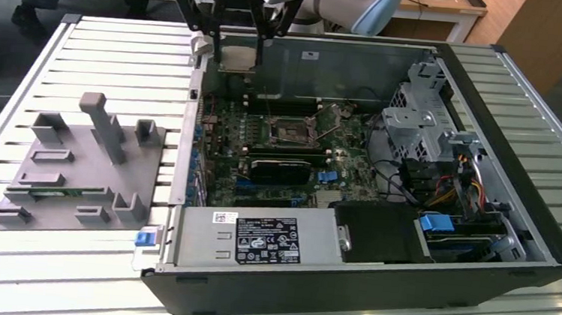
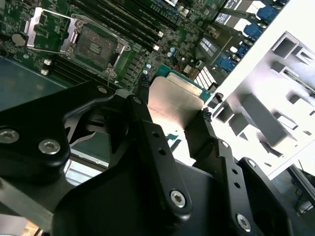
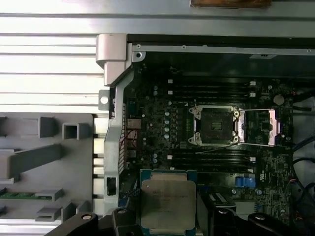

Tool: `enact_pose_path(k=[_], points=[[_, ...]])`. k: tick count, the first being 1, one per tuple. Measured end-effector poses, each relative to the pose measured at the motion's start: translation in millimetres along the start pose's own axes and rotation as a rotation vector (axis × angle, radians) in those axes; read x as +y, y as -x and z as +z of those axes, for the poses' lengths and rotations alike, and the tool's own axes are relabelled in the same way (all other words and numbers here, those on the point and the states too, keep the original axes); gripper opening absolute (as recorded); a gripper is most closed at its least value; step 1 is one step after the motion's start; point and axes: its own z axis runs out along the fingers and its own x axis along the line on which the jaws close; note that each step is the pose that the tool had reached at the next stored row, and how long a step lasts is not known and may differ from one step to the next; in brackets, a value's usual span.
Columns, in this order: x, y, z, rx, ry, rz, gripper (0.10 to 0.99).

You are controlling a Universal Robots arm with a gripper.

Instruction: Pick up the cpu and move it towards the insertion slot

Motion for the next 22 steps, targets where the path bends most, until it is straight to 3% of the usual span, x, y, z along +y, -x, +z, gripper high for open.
enact_pose_path(k=[22], points=[[4.5,27.3,0.0,-0.0001,0.0,0.0,0.541]])
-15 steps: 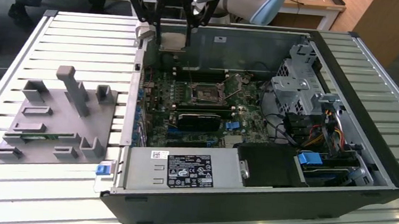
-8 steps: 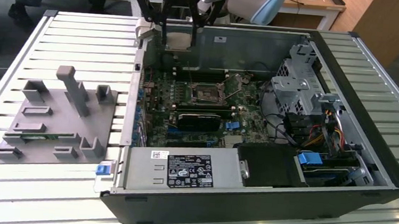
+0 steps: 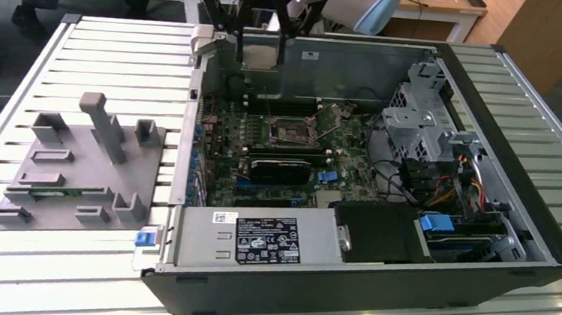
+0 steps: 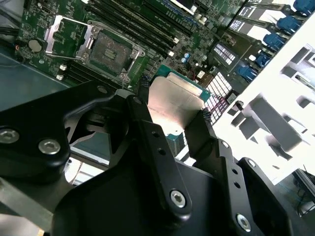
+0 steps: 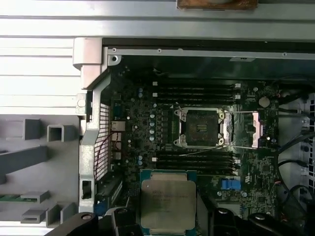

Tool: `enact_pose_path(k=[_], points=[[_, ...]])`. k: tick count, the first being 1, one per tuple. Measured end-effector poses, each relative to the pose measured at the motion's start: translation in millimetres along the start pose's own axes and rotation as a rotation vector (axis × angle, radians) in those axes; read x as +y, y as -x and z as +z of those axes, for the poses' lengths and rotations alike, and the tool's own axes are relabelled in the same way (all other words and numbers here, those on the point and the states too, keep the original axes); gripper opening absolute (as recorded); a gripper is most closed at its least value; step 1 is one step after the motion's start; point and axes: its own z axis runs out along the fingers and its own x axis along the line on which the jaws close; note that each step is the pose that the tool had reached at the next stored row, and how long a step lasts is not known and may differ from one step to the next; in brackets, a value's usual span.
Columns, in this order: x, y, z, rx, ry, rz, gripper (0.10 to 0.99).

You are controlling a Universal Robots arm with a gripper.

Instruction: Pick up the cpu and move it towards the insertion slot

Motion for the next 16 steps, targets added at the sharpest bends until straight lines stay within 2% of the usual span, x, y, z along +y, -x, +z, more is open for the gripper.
enact_pose_path(k=[16], points=[[6.3,20.8,0.1,0.0001,0.0,0.0,0.541]])
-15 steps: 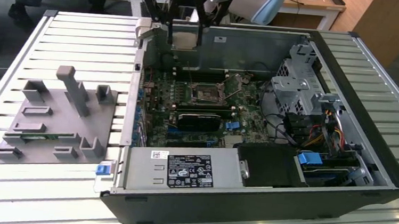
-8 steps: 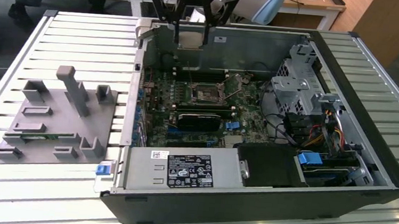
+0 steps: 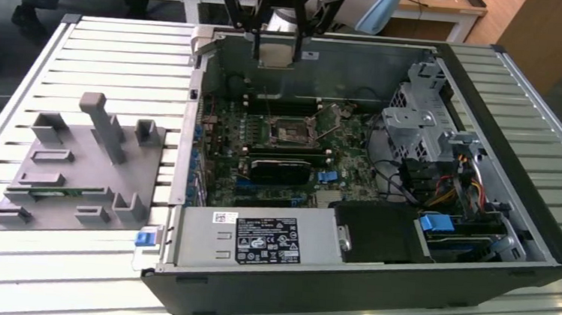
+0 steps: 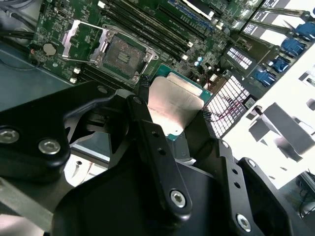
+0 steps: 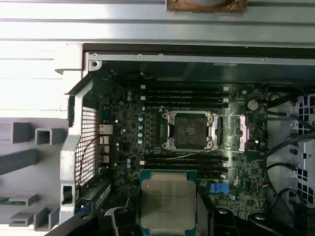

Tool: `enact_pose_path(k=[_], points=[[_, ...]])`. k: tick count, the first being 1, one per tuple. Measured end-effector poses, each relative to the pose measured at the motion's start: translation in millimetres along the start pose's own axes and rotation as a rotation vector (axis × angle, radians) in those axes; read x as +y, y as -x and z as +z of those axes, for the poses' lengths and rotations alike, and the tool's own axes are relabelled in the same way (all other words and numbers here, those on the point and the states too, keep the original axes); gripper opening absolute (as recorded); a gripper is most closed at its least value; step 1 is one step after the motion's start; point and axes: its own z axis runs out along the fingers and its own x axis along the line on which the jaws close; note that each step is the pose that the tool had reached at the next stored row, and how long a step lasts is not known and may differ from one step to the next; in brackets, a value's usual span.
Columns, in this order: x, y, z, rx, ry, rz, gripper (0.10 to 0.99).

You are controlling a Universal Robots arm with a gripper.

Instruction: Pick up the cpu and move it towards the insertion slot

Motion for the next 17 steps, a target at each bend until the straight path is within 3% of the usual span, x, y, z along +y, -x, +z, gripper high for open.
enact_pose_path(k=[17], points=[[6.8,20.7,0.2,-0.0001,0.0,0.0,0.541]])
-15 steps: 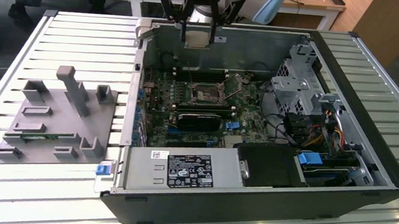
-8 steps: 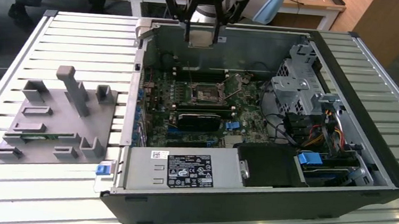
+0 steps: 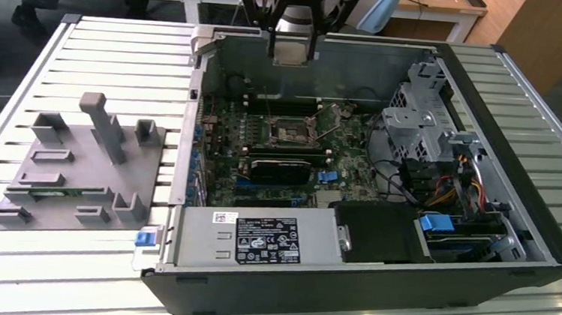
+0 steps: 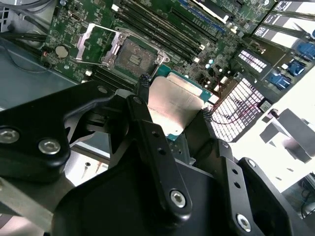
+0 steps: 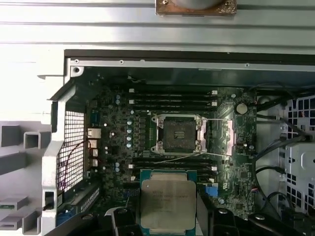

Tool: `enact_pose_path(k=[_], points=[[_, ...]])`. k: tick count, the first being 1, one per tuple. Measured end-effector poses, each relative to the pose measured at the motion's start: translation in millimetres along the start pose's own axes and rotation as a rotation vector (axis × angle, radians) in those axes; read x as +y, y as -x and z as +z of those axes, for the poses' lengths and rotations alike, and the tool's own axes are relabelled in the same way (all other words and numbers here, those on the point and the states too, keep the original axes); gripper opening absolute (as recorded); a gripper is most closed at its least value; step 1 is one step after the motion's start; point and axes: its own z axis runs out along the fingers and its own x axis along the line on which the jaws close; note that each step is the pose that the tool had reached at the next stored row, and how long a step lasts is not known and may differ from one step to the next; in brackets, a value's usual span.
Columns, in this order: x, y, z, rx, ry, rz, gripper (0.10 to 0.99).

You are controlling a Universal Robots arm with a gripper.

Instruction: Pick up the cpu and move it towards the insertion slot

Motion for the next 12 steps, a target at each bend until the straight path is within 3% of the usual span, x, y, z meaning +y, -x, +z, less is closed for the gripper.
enact_pose_path(k=[12], points=[[2.7,16.5,0.0,0.0,0.0,0.0,0.541]])
